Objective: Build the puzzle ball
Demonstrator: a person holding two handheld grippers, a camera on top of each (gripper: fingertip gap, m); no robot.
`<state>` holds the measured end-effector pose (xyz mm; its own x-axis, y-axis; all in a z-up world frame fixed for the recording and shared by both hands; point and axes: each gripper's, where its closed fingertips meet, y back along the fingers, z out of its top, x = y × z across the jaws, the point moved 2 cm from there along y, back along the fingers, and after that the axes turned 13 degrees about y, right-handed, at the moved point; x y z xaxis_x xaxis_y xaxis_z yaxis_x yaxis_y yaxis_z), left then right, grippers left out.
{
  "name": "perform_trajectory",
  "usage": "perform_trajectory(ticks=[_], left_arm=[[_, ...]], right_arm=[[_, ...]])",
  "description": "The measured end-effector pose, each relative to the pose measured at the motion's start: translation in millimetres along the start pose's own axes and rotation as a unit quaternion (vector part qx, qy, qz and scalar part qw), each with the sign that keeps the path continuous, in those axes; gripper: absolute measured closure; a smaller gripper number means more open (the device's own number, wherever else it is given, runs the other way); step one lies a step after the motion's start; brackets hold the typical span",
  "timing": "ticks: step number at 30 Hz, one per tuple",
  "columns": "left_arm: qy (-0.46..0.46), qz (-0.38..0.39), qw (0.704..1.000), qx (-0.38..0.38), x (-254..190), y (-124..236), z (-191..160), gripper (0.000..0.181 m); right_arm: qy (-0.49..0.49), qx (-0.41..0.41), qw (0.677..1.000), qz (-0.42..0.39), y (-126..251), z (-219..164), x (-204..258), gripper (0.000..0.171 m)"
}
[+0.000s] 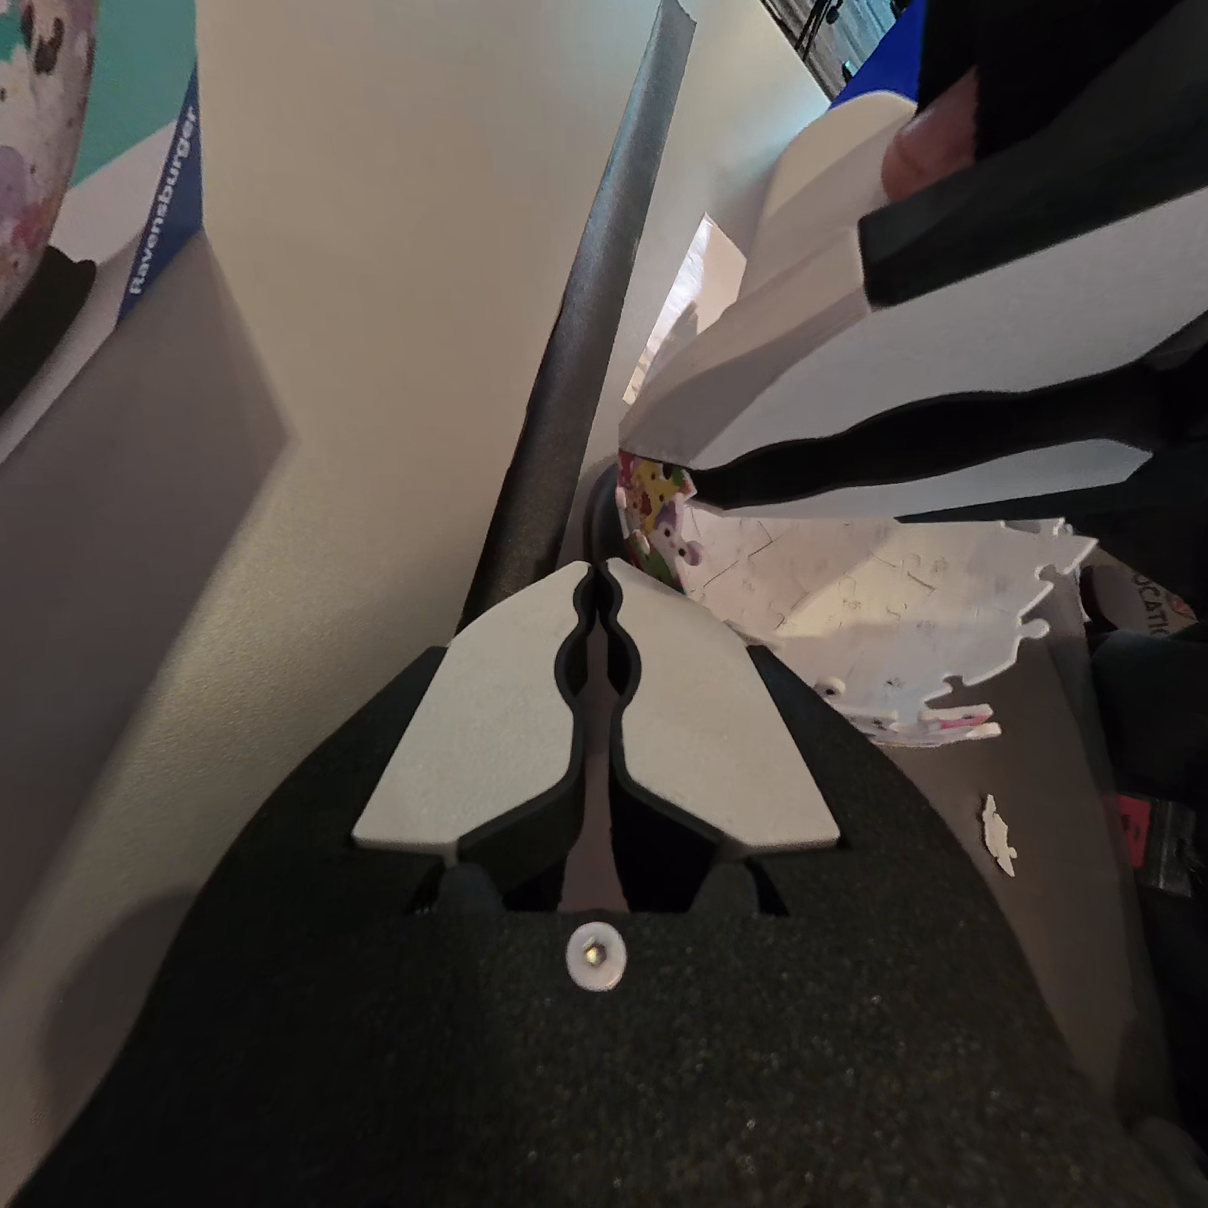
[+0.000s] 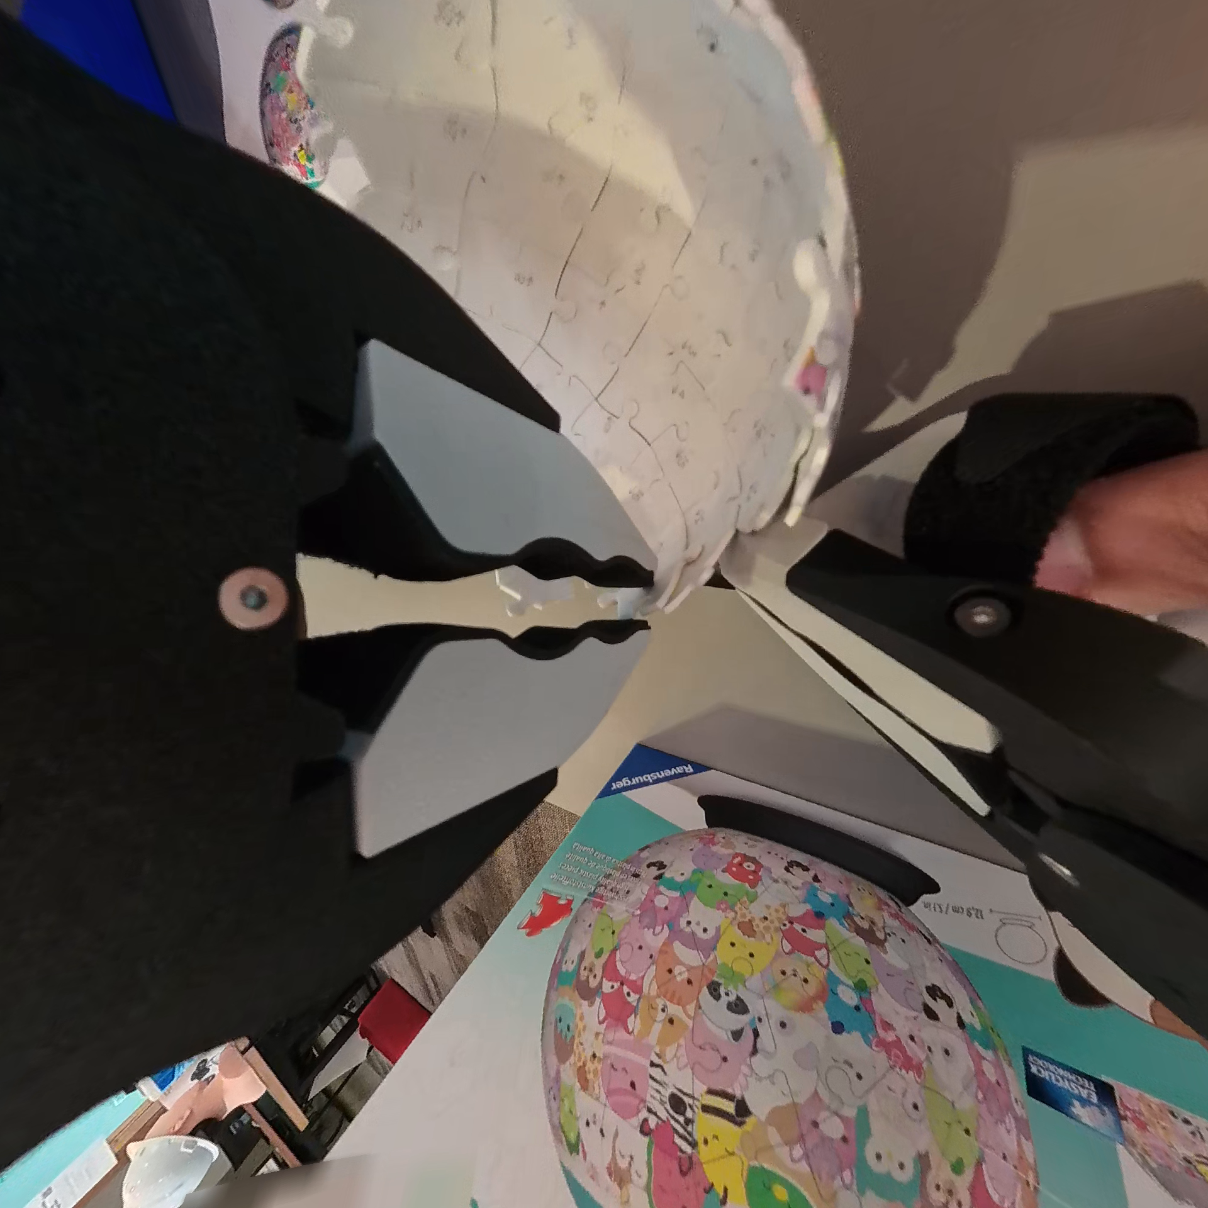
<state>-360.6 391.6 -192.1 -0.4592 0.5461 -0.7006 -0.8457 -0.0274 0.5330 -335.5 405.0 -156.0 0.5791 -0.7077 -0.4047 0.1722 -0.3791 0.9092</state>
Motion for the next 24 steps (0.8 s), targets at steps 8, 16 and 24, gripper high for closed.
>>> perform_trajectory(ticks=[8,16,24], left_arm=[[0.007,-0.005,1.000,0.000,0.2,0.1,0.7,0.181],[0.012,-0.006,1.000,-0.003,0.6,-0.4,2.4,0.181],[0.012,-0.009,1.000,-0.001,1.4,-3.6,7.3,0.181]], right_arm=[[0.010,-0.014,1.000,-0.017,-0.9,-0.4,-1.4,0.160],[0.007,-0.040,0.999,-0.028,11.9,-2.0,-1.5,0.152],[0.192,-0.139,0.969,-0.065,16.0,8.7,21.6,0.171]])
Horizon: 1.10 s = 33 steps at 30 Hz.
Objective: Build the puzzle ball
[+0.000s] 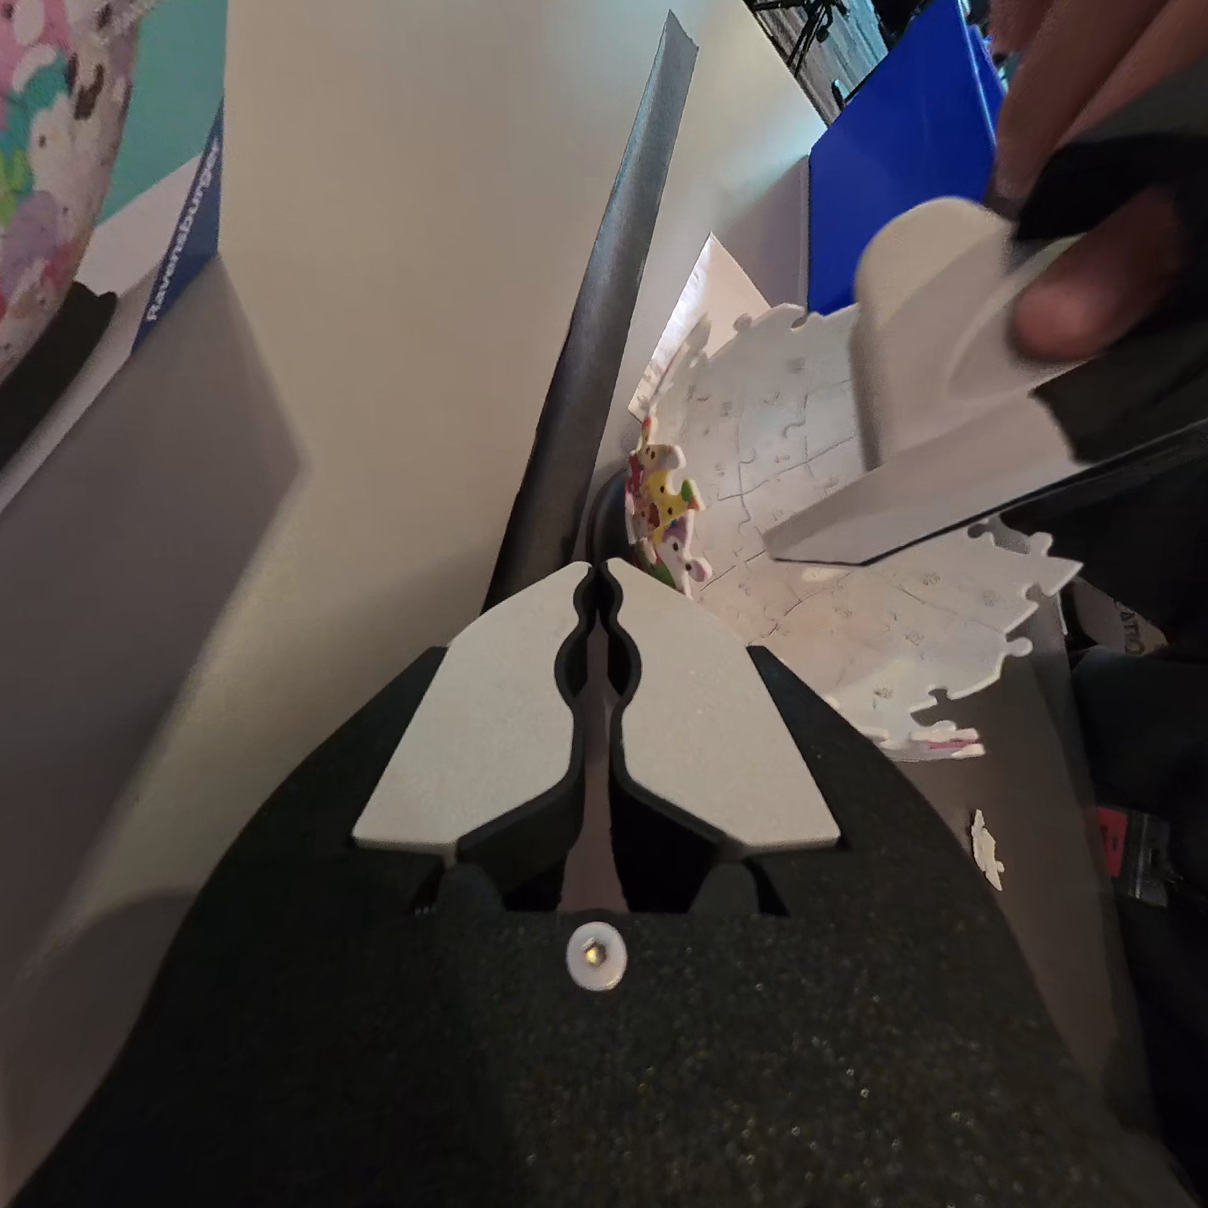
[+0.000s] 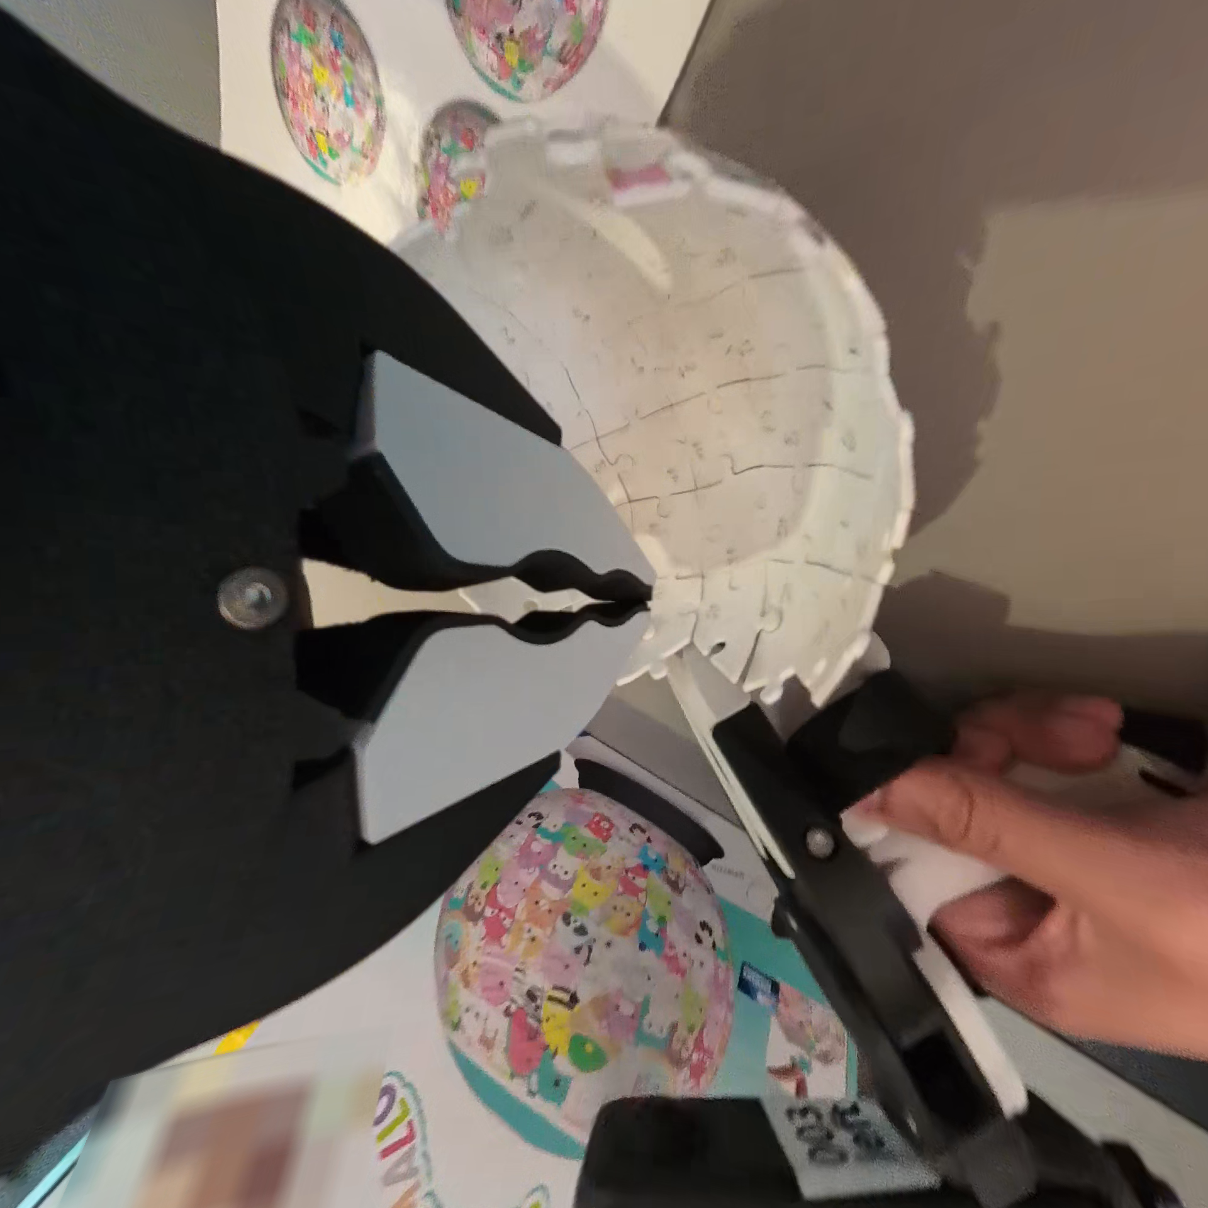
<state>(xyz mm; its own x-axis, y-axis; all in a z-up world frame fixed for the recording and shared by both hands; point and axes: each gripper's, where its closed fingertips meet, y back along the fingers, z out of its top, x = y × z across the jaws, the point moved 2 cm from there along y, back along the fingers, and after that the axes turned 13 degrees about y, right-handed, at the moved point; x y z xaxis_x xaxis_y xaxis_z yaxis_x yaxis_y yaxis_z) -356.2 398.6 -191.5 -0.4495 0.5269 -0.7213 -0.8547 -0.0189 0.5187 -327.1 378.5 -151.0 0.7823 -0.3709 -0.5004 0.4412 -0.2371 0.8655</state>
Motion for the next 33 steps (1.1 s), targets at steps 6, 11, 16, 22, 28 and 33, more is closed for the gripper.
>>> perform_trajectory(ticks=[6,11,16,22,28,33], left_arm=[[-0.001,-0.006,1.000,0.005,0.5,-2.5,4.1,0.181],[0.006,-0.002,1.000,-0.004,4.2,-1.9,9.6,0.181],[-0.003,-0.001,1.000,-0.002,3.7,-4.2,12.1,0.181],[-0.010,0.000,1.000,0.007,3.0,-9.8,14.6,0.181],[-0.013,0.005,1.000,0.011,3.5,-11.3,14.5,0.181],[-0.014,0.011,1.000,0.010,4.4,-11.6,14.3,0.181]], right_arm=[[0.015,0.033,0.999,0.001,-9.2,-5.2,-6.5,0.171],[0.014,0.047,0.999,-0.011,-4.9,-6.3,-6.3,0.171],[0.015,0.061,0.998,-0.004,-10.5,-9.8,-1.2,0.171],[0.008,0.066,0.998,-0.001,-15.5,-13.2,-0.5,0.171],[0.000,0.065,0.998,0.002,-16.4,-14.1,-0.7,0.171],[-0.008,0.068,0.998,0.007,-17.1,-13.6,-1.0,0.171]])
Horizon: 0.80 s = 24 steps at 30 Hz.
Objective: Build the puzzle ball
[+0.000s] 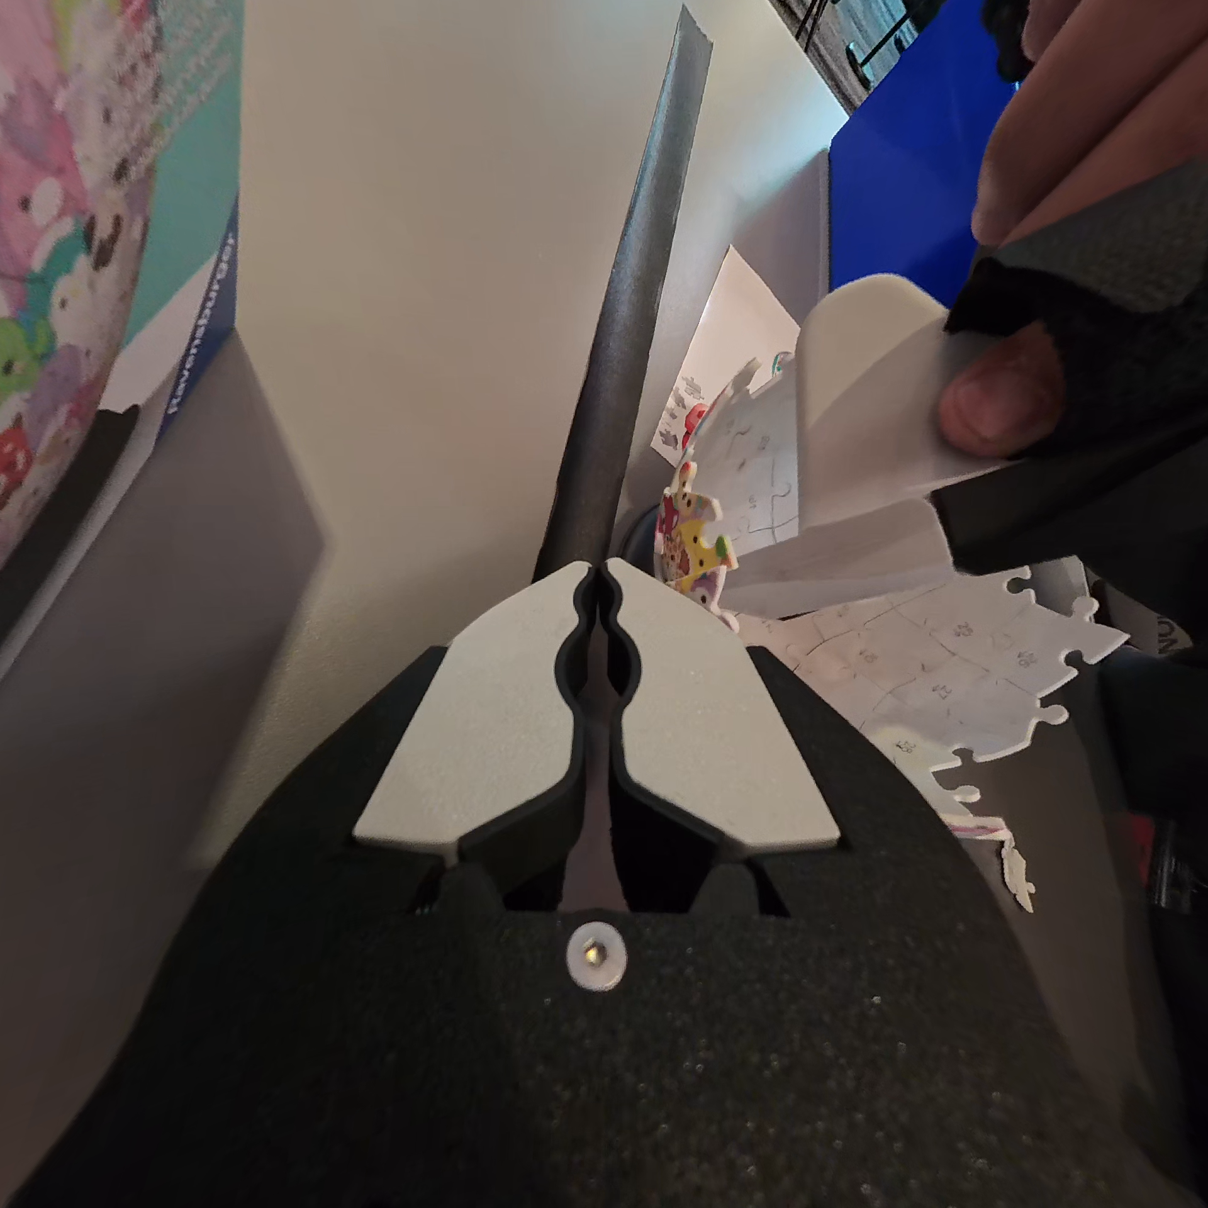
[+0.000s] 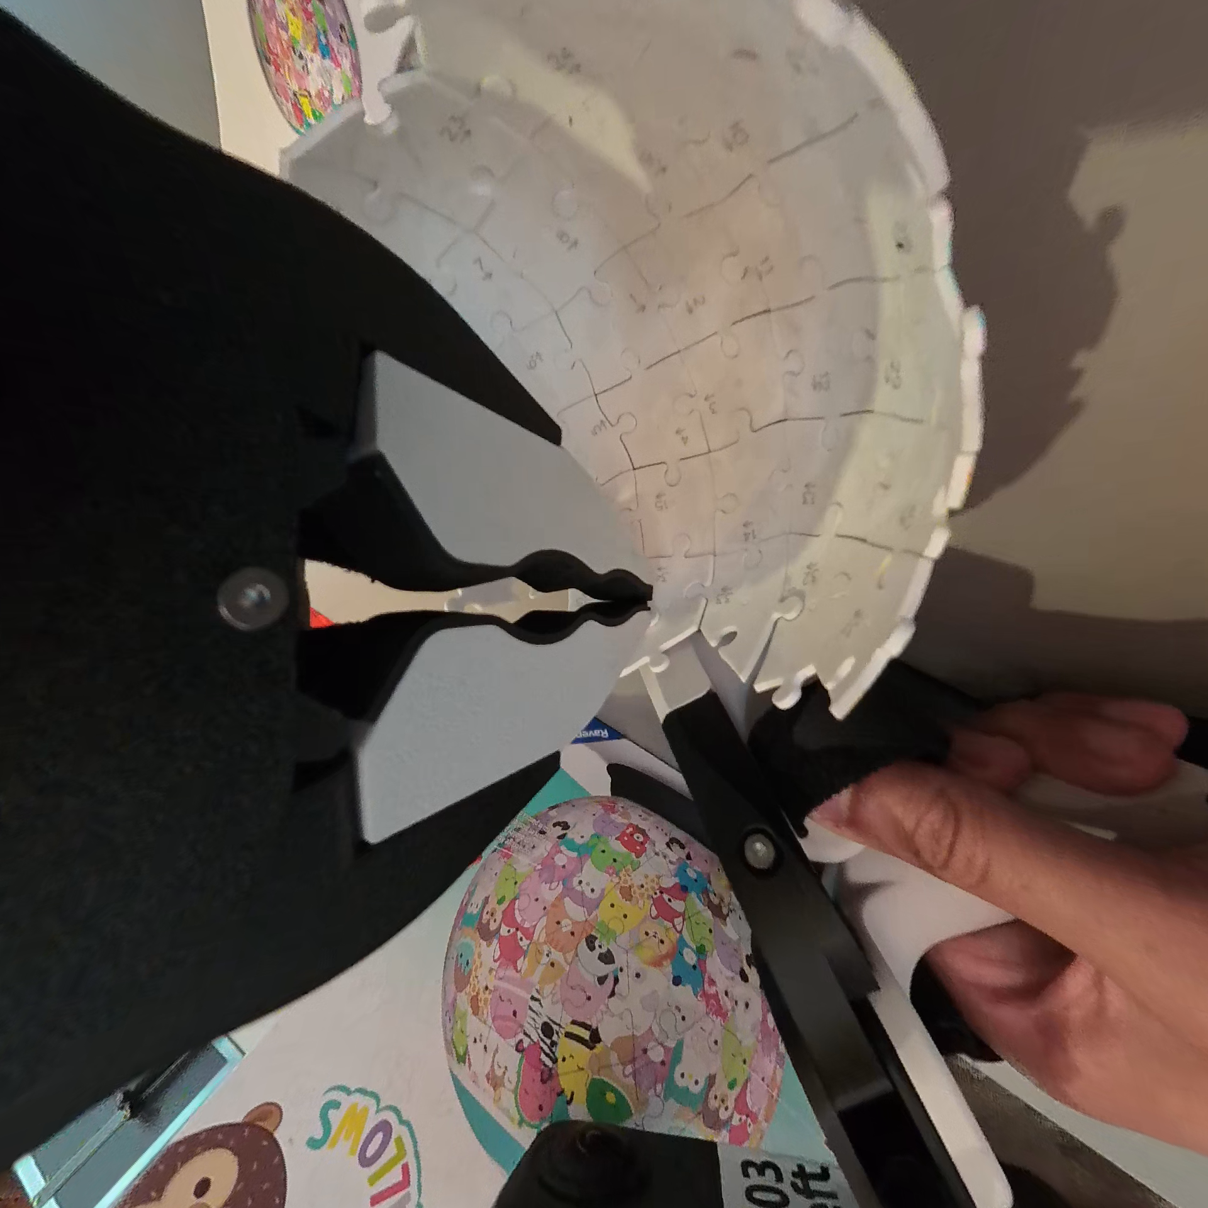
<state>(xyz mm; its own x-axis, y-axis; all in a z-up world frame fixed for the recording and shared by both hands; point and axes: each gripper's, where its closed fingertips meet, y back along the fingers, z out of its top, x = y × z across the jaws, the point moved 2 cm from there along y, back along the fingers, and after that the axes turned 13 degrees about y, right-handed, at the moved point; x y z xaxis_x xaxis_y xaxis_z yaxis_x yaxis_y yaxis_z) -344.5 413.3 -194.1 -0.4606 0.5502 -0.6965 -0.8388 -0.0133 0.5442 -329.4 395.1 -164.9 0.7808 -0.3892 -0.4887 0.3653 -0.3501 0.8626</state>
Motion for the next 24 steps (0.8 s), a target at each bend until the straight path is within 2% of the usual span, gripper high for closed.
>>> perform_trajectory(ticks=[9,11,12,13,16,20,24], left_arm=[[-0.008,0.012,1.000,0.001,0.4,-0.7,-1.4,0.181],[-0.026,-0.040,0.999,0.021,-16.2,-4.8,-7.5,0.181],[-0.034,-0.041,0.998,0.027,-21.0,-10.2,-8.6,0.181],[-0.041,-0.014,0.999,0.032,-18.1,-15.5,-7.9,0.181],[-0.036,-0.001,0.999,0.014,-13.6,-12.0,-4.5,0.181],[-0.010,-0.006,1.000,-0.004,-5.8,-1.2,-1.8,0.181],[-0.026,0.004,1.000,0.002,-6.8,-1.0,-4.9,0.181]], right_arm=[[-0.018,0.014,1.000,0.011,-0.8,-5.6,0.8,0.171],[-0.009,0.054,0.998,-0.023,-3.7,-18.0,-5.9,0.171],[-0.002,0.058,0.998,-0.024,-6.6,-20.8,-5.3,0.171],[-0.002,0.055,0.998,-0.015,-7.0,-20.2,-2.8,0.171],[-0.035,-0.006,0.999,-0.024,14.1,-13.4,-5.3,0.171],[-0.054,-0.014,0.997,-0.051,47.3,-17.7,-17.9,0.171],[-0.087,-0.035,0.993,-0.073,82.2,-18.1,-24.6,0.171]])
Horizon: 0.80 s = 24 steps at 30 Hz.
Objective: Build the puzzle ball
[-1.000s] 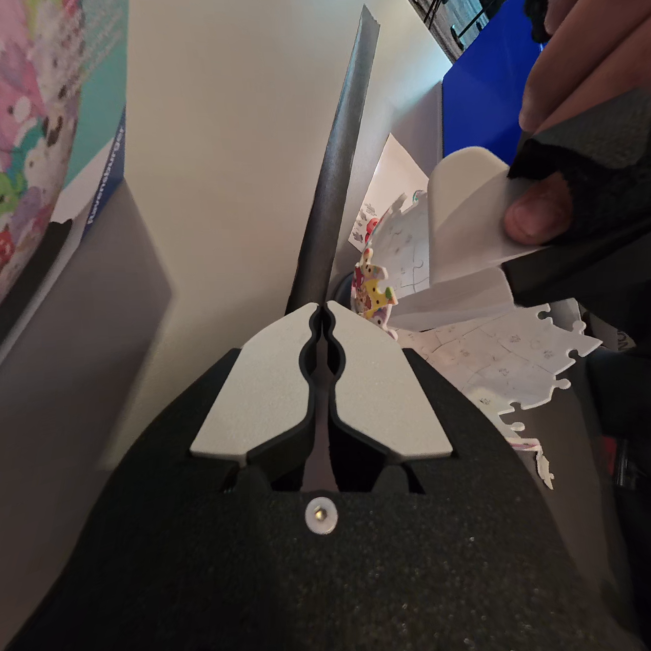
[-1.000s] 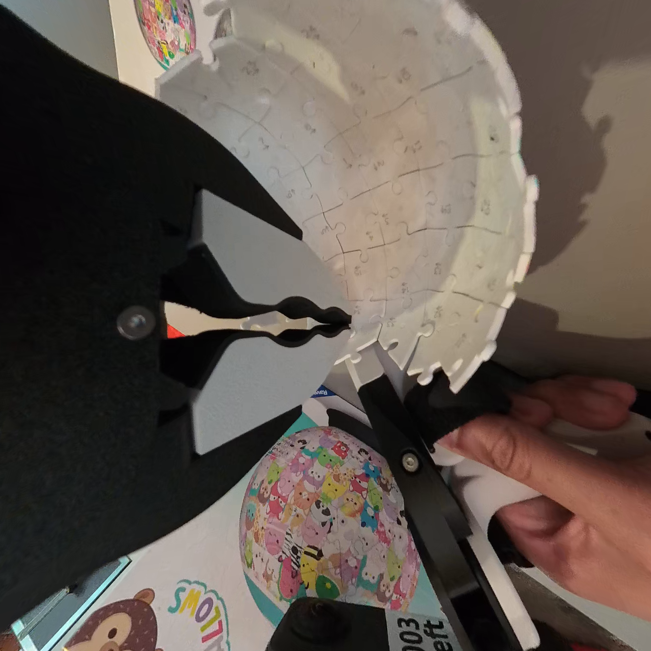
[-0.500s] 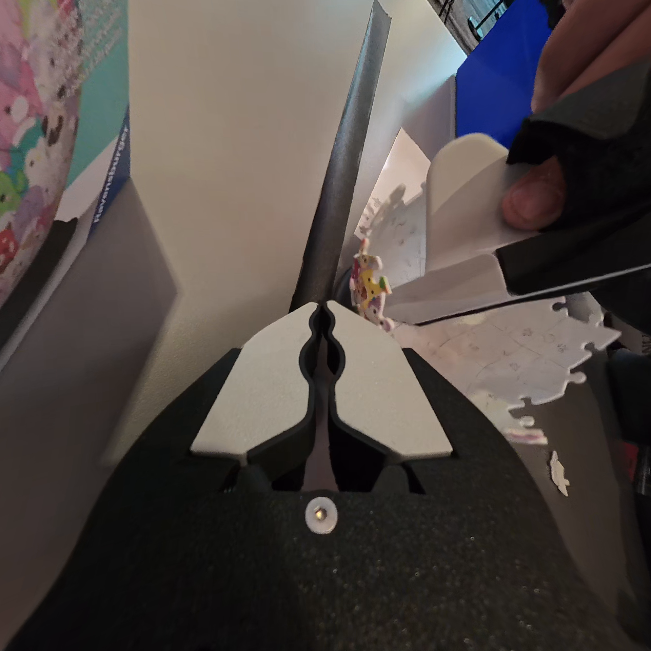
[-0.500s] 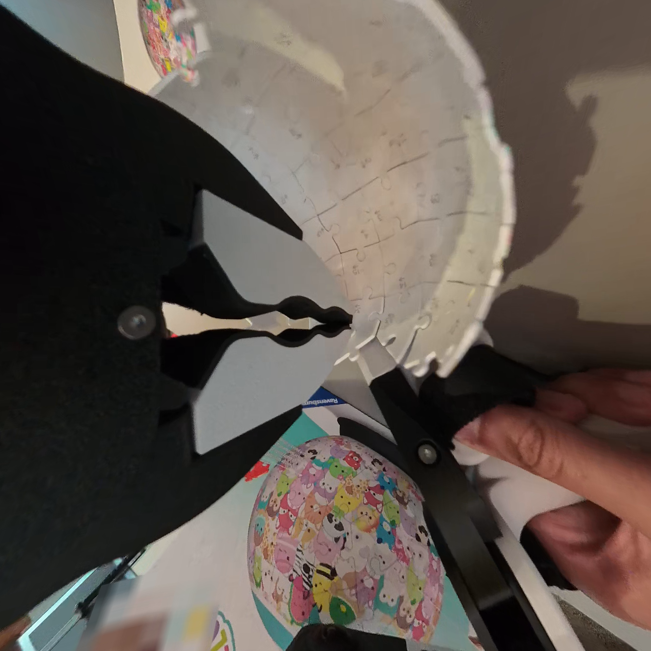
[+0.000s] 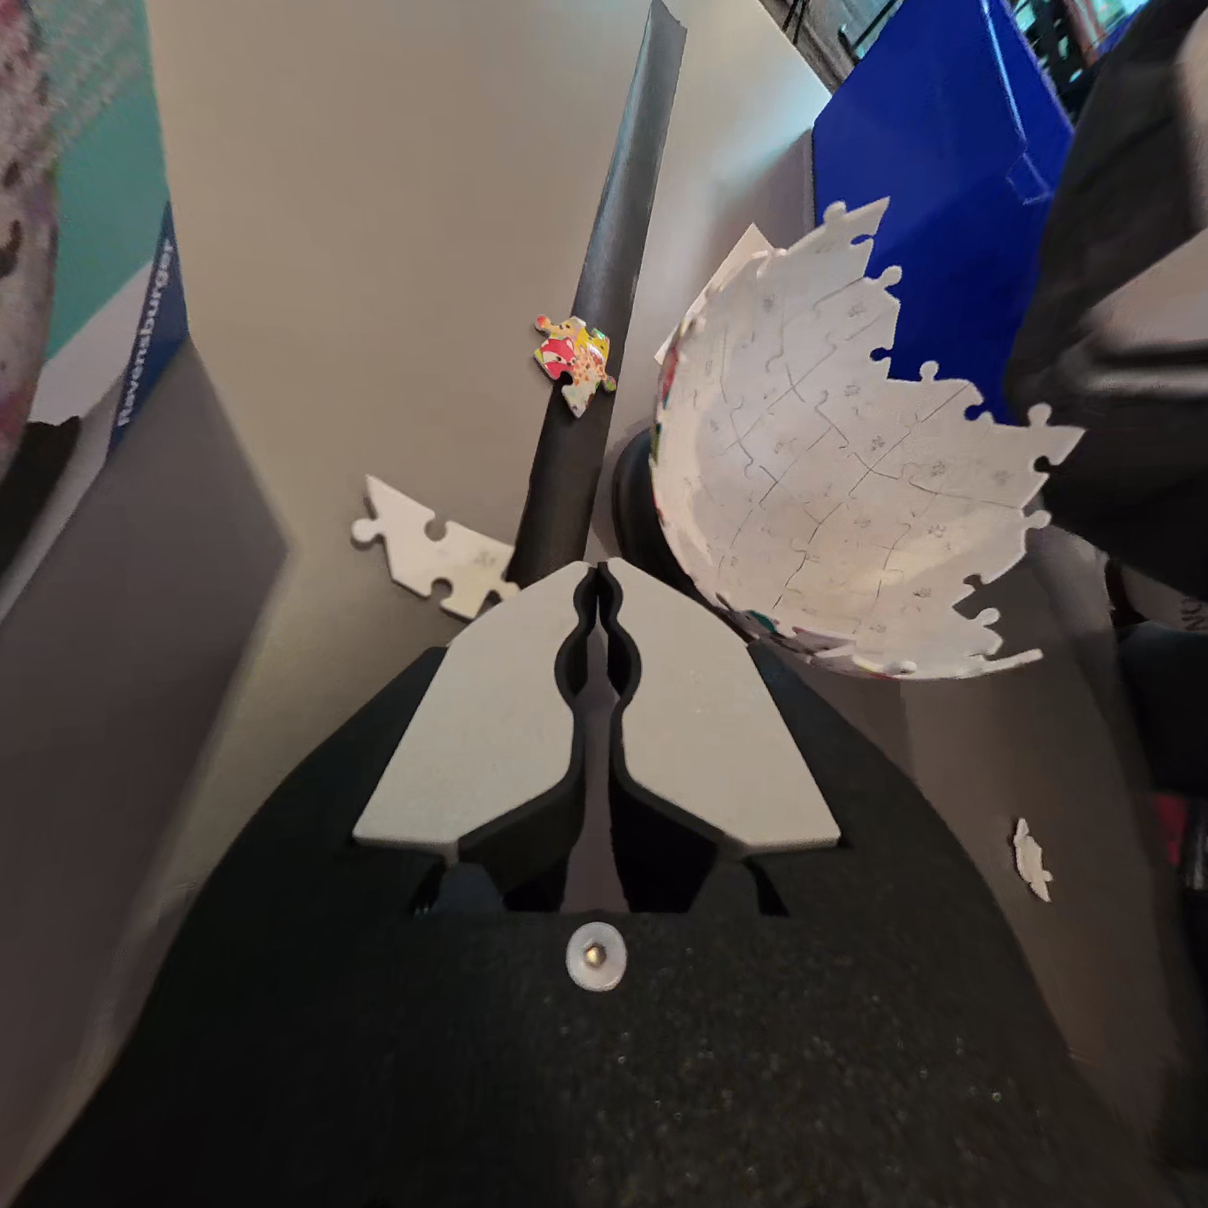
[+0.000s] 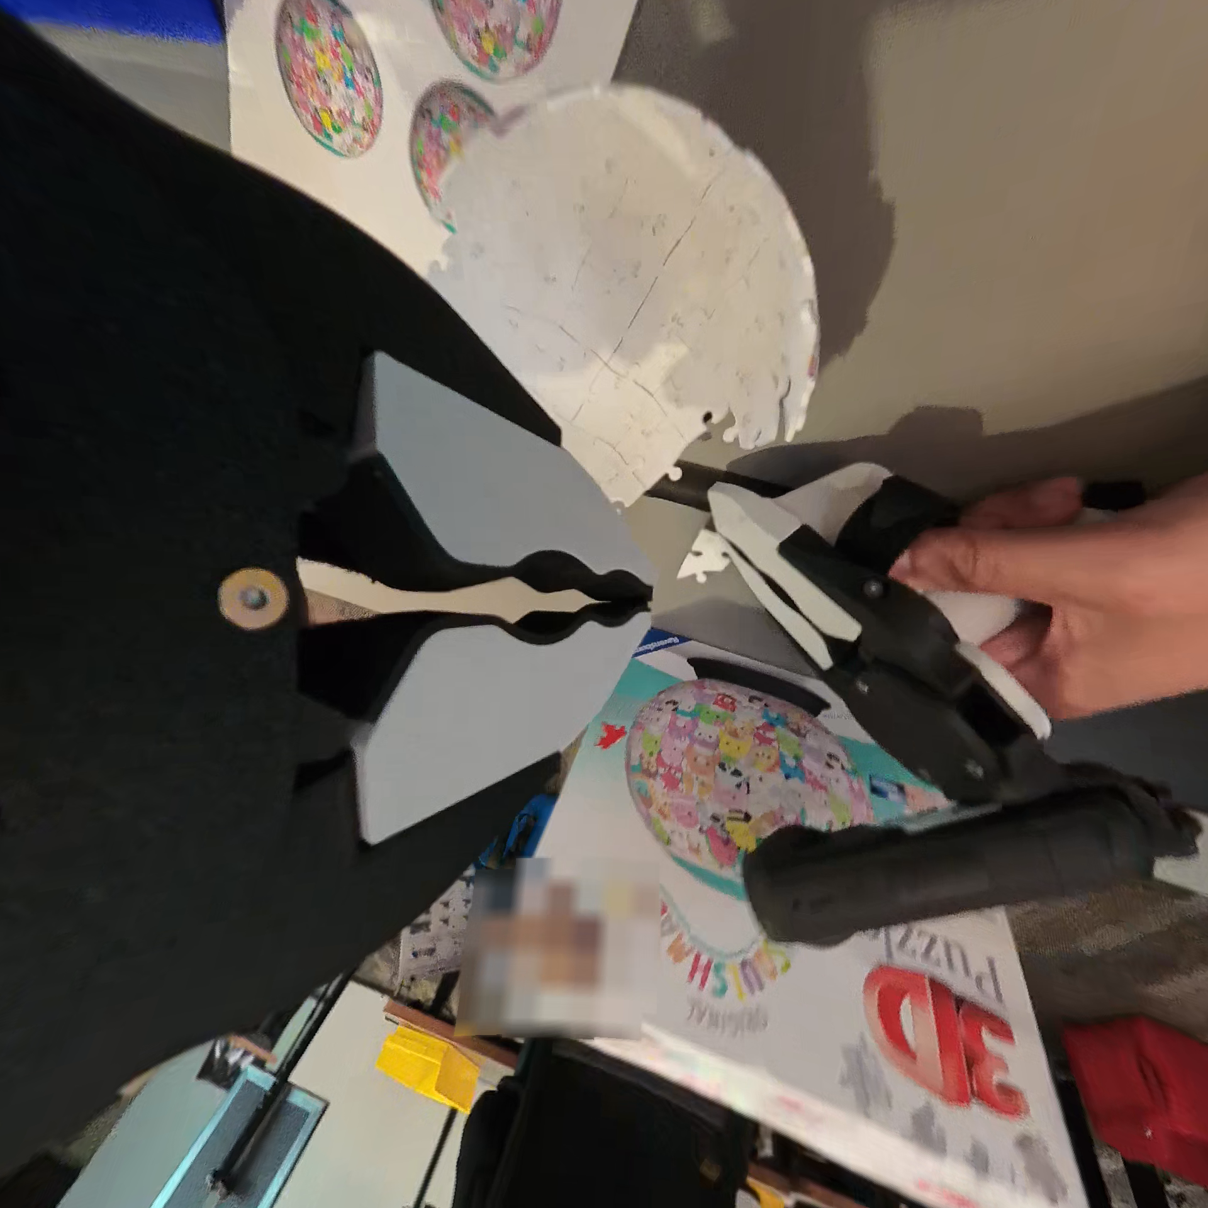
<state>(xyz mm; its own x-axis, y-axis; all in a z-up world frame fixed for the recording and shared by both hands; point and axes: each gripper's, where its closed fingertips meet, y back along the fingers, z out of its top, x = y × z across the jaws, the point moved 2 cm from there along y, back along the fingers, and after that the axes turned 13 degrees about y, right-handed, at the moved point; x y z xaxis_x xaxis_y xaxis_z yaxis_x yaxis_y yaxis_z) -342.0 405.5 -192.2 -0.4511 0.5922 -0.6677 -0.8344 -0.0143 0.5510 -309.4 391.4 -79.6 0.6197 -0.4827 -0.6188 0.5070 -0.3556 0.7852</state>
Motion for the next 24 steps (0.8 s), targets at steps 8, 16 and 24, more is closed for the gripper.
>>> perform_trajectory(ticks=[8,16,24], left_arm=[[-0.045,0.084,0.995,-0.041,-25.1,44.6,0.7,0.181],[-0.041,0.141,0.983,-0.114,-88.3,94.8,-7.8,0.163],[-0.072,0.199,0.951,-0.228,-168.9,102.6,-91.1,0.153]], right_arm=[[-0.157,-0.061,0.983,-0.075,87.3,-3.4,-10.4,0.171],[-0.294,-0.129,0.942,-0.094,142.5,34.4,7.4,0.149],[-0.445,-0.204,0.863,-0.124,153.8,106.1,75.9,0.121]])
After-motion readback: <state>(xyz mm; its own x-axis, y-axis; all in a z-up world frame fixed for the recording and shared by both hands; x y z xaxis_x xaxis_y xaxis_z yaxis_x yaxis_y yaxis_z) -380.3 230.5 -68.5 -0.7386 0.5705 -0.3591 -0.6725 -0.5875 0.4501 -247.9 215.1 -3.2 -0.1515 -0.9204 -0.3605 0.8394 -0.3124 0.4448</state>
